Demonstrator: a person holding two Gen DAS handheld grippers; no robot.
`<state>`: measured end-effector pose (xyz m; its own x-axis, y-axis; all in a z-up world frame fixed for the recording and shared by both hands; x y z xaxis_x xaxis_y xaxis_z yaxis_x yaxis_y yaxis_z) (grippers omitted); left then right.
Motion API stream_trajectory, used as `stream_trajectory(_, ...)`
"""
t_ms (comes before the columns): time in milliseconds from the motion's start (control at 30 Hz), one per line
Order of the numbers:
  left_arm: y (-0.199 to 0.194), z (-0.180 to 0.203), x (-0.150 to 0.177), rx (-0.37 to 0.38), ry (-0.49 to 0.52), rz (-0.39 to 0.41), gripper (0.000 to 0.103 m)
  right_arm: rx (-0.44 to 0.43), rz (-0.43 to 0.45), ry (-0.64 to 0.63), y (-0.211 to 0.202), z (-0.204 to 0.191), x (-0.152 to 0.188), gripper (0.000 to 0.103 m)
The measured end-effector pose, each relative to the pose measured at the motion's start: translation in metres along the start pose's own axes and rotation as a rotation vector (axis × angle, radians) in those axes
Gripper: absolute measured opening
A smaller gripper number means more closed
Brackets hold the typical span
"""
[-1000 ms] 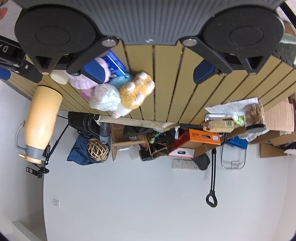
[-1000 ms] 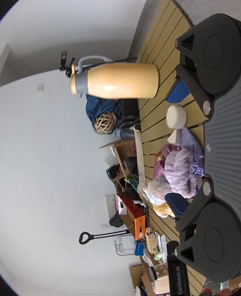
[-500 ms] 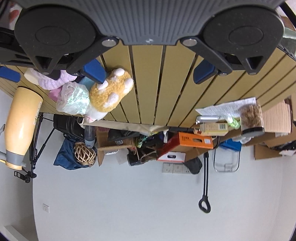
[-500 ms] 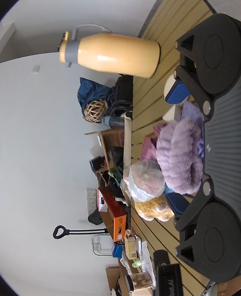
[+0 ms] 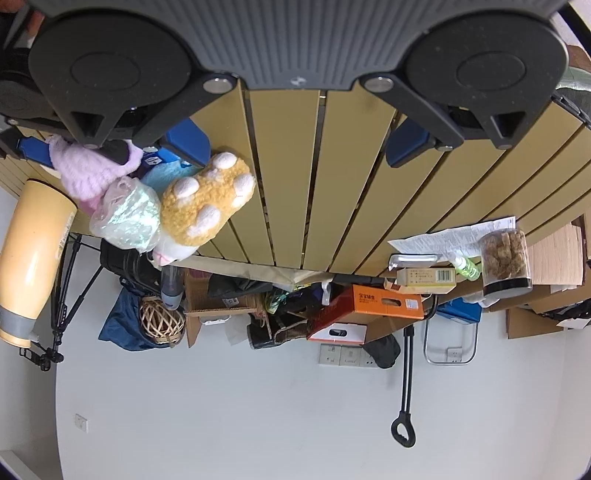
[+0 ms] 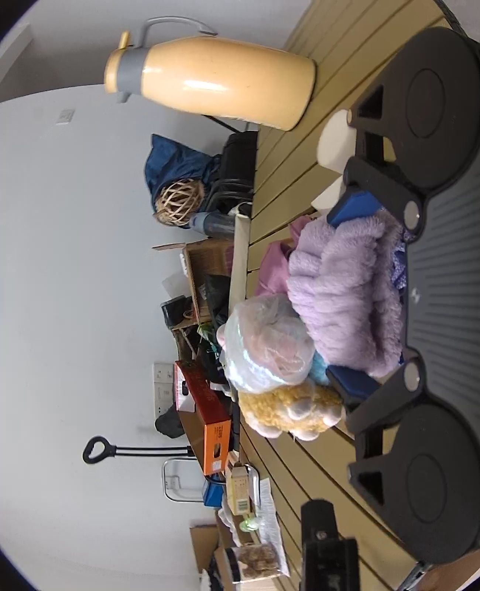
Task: Collect trash
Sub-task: 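Grasp the lavender towel with the right gripper, then lift the lavender towel with the right gripper while the left gripper grasps the clear plastic bag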
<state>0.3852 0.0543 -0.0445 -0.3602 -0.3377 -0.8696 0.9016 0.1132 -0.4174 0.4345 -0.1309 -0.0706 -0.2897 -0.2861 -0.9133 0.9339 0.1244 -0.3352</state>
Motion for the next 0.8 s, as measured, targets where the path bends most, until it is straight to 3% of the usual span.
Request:
stream_trajectory(333, 0.002, 0.005, 0.003, -0.001, -0.019, -0.017, 0.103, -0.065, 0.066, 0.036, -0.027, 0.002, -0.006, 0.031)
stream_trajectory(800, -0.002, 0.036, 0.013, 0.058, -0.003, -0.03, 0.103, -0.117, 0.145, 0.261, -0.052, 0.057, 0.0, 0.026)
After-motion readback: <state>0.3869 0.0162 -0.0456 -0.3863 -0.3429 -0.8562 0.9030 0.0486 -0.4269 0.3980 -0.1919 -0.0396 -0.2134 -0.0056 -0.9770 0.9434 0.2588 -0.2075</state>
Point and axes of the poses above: each gripper's, at about its wrist camera, not at the fingertips, and y roughly the way its jaws point, z to its right, x to its underside, the point moved 3 cm from there along y, roughly the way its jaws point, and after that the axes turned 11 degrees about -y, right-handed, at the moved point
